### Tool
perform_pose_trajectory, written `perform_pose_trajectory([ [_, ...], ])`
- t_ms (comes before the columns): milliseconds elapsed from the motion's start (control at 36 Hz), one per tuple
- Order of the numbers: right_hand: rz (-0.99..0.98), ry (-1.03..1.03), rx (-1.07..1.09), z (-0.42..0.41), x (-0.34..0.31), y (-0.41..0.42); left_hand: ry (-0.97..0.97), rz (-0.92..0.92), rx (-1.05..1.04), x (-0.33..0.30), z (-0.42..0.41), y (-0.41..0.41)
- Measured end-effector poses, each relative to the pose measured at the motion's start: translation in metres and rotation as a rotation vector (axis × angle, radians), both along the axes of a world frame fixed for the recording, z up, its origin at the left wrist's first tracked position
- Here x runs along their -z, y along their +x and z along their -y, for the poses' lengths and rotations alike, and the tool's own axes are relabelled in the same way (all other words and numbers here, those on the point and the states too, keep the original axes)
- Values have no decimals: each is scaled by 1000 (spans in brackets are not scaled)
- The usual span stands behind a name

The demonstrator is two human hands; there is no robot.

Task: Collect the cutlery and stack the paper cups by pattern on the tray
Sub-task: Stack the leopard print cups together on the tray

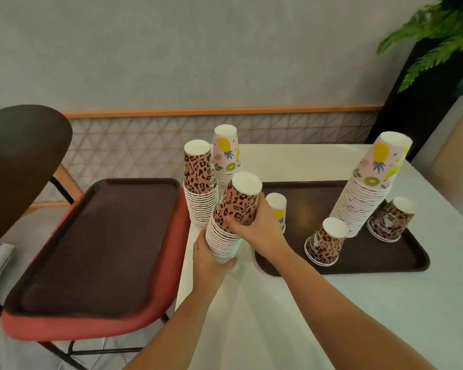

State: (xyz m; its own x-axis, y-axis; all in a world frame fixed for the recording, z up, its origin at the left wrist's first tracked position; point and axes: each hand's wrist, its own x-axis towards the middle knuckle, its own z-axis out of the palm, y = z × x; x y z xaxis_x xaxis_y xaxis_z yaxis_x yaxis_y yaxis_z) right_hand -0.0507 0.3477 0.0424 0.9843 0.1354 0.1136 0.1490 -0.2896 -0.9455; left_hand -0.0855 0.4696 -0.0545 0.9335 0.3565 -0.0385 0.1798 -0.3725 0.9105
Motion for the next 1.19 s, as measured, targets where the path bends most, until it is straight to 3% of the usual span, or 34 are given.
perform_pose_trajectory([
  [361, -45, 49, 61, 29, -6, -11, 94, -1, 6, 3, 1, 2],
  [611, -11, 67, 51, 71, -35, -21, 156, -97, 207, -24, 31, -6],
  [722, 19, 48, 73, 101, -41, -25, 60, -197, 292, -34, 67, -12],
  [917, 48, 5, 55, 177, -56, -28, -204, -73, 417, -44, 146, -25],
  [1194, 41, -122, 10, 275, -69, -20, -350, -98, 432, -49, 262, -17],
])
